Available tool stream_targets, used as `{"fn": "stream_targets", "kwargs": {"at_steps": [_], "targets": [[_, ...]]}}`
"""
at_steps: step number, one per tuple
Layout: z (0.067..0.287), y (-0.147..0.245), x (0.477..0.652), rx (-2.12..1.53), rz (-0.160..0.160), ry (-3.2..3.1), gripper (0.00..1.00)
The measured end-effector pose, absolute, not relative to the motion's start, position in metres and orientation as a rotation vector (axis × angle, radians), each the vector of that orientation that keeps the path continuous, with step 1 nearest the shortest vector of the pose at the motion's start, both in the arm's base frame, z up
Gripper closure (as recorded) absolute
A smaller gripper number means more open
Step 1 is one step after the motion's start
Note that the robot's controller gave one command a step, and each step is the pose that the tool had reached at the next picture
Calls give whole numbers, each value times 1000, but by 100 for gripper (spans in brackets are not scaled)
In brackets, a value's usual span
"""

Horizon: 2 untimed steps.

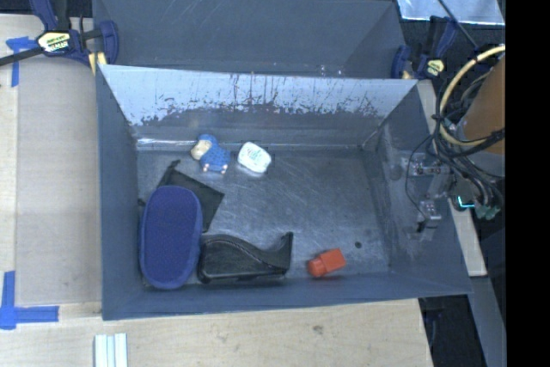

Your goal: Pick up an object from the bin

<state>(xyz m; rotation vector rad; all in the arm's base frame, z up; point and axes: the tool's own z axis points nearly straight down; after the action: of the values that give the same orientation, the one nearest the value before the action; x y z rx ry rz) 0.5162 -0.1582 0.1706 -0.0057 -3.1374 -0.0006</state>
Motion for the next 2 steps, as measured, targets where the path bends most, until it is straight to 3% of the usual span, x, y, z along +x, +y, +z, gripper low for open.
{"fn": "stream_targets", "kwargs": {"at_steps": [1, 2], "targets": [[151, -70, 512, -230, -2, -3133, 0], [71, -38, 488, 248, 1, -3136, 0]]}}
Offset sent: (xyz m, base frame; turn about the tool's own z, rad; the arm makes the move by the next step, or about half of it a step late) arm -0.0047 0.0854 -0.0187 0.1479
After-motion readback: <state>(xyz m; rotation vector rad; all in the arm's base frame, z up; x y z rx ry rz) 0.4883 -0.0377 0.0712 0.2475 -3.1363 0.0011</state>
